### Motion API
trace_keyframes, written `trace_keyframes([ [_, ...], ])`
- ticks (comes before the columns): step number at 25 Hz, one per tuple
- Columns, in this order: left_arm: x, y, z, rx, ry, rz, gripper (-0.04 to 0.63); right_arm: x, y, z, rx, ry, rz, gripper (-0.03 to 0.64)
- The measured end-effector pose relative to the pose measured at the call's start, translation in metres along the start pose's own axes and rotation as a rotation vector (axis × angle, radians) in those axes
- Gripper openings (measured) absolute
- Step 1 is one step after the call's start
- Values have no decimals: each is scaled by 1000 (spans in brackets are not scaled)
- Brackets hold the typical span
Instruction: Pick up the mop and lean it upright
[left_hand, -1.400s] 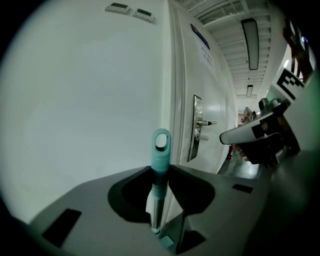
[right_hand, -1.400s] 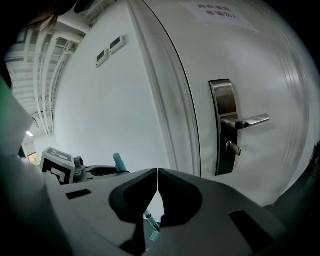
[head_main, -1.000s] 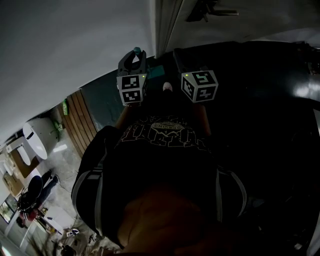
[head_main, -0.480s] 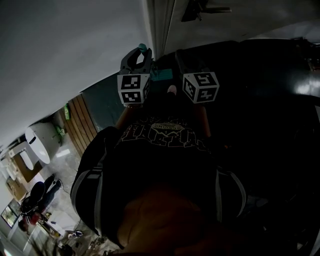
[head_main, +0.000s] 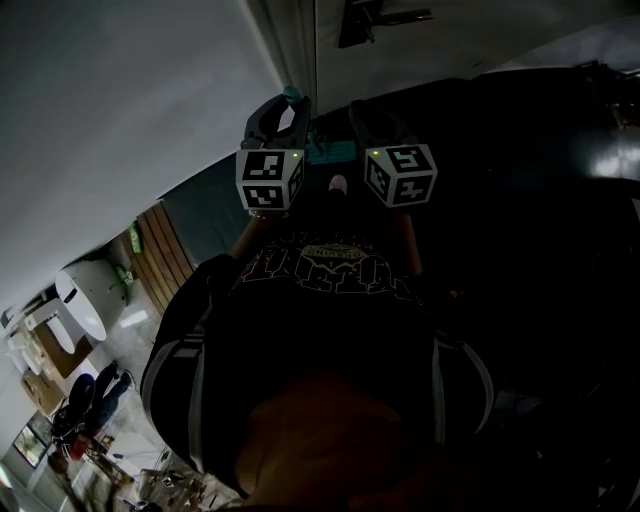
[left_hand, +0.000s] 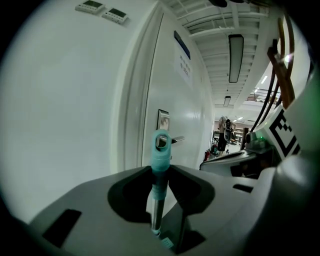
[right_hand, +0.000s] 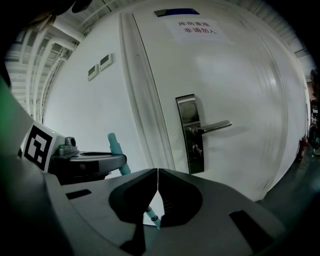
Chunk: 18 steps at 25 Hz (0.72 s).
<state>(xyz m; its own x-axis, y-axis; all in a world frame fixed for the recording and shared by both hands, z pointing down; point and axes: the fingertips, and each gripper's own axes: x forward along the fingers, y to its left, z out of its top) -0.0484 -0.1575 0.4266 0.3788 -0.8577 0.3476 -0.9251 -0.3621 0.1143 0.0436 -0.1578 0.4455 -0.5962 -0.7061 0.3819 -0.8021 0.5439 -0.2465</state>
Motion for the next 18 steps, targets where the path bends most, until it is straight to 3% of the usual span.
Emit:
trace_keyframes([
  [18, 43, -20, 11, -6, -11, -7, 149, 16, -48, 11, -5, -6, 28, 20],
])
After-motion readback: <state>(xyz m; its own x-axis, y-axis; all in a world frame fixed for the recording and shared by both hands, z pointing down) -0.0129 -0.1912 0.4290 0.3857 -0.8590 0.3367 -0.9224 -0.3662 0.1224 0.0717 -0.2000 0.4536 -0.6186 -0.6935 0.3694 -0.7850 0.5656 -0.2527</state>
